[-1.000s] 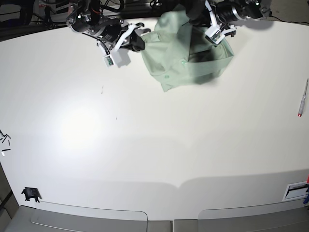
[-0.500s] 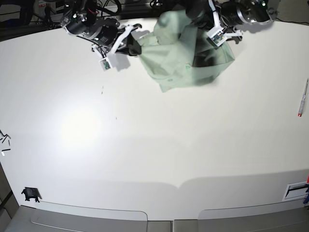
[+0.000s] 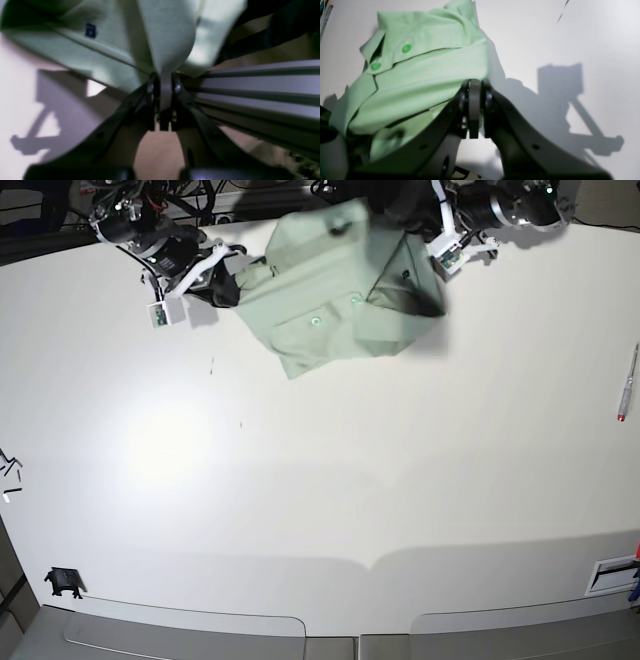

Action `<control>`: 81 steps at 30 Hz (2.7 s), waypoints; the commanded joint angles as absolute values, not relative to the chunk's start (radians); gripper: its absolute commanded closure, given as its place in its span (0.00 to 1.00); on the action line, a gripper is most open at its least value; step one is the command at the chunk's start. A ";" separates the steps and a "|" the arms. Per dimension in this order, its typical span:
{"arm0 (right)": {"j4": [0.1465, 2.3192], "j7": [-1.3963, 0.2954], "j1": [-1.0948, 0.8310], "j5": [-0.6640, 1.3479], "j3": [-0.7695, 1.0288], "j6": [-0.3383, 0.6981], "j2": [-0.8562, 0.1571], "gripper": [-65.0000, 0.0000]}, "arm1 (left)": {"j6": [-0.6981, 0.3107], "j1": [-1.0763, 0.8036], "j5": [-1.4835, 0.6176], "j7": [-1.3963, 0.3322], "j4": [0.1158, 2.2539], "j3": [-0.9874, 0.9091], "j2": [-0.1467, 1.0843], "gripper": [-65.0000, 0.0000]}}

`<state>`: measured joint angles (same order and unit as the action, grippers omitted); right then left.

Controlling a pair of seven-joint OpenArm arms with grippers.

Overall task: Fold the T-shirt properly
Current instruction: 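Grasp the bundle with the right gripper and drag it toward the right arm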

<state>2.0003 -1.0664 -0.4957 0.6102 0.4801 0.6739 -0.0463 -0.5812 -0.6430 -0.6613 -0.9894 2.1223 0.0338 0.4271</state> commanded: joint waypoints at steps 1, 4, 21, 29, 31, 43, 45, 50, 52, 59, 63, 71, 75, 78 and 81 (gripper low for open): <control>2.021 -1.039 -0.493 0.632 0.485 0.676 -0.050 1.00 | -0.600 -0.649 -0.705 -0.992 2.141 0.033 0.433 1.00; 2.021 -1.039 -0.494 0.632 0.485 0.676 -0.050 1.00 | -0.638 -0.649 -0.748 -1.024 2.141 0.033 0.433 1.00; 2.150 -1.301 -0.513 0.904 0.485 0.678 -0.050 0.65 | -0.640 -0.648 -0.752 -1.025 2.141 0.033 0.436 0.76; 2.242 -1.241 -0.443 1.048 0.452 0.698 -0.050 0.89 | -0.638 -0.648 -0.609 -1.008 2.247 0.032 0.436 0.77; 2.242 -1.236 -0.403 0.980 0.411 0.698 -0.050 1.00 | -0.587 -0.648 -0.555 -0.967 2.275 0.032 0.436 0.87; 2.133 -1.163 -0.202 0.654 0.009 0.698 -0.275 1.00 | -0.339 -0.649 -0.191 -0.791 2.284 0.033 0.435 1.00; 2.086 -1.164 -0.157 0.641 -0.046 0.698 -0.326 1.00 | -0.339 -0.649 -0.191 -0.791 2.283 0.033 0.435 1.00; 1.981 -1.190 -0.037 0.631 -0.209 0.698 -0.439 1.00 | -0.339 -0.649 -0.191 -0.790 2.283 0.033 0.432 1.00; 1.957 -1.198 0.007 0.631 -0.287 0.698 -0.478 1.00 | -0.339 -0.649 -0.190 -0.783 2.283 0.033 0.432 1.00; 1.923 -1.197 0.163 0.642 -0.558 0.698 -0.573 1.00 | -0.339 -0.649 -0.159 -0.781 2.283 0.033 0.432 1.00; 1.879 -1.201 0.236 0.665 -0.670 0.698 -0.576 1.00 | -0.329 -0.651 -0.131 -0.771 2.283 0.033 0.432 1.00; 1.657 -1.152 0.332 0.665 -0.901 0.698 -0.574 1.00 | -0.317 -0.651 -0.131 -0.764 2.283 0.033 0.427 1.00; 1.534 -1.072 0.336 0.664 -0.994 0.698 -0.574 1.00 | -0.317 -0.651 -0.131 -0.761 2.283 0.033 0.427 1.00; 1.446 -1.073 0.329 0.663 -1.024 0.698 -0.574 1.00 | -0.317 -0.651 -0.131 -0.761 2.283 0.033 0.427 1.00; 1.370 -1.074 0.321 0.661 -1.011 0.698 -0.578 1.00 | -0.317 -0.651 -0.131 -0.761 2.283 0.033 0.427 1.00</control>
<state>1.3876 -0.9882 0.3328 0.7799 -1.0012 0.7387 -0.5644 -0.3180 -0.6453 -0.1265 -0.7830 2.2662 0.0338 0.4217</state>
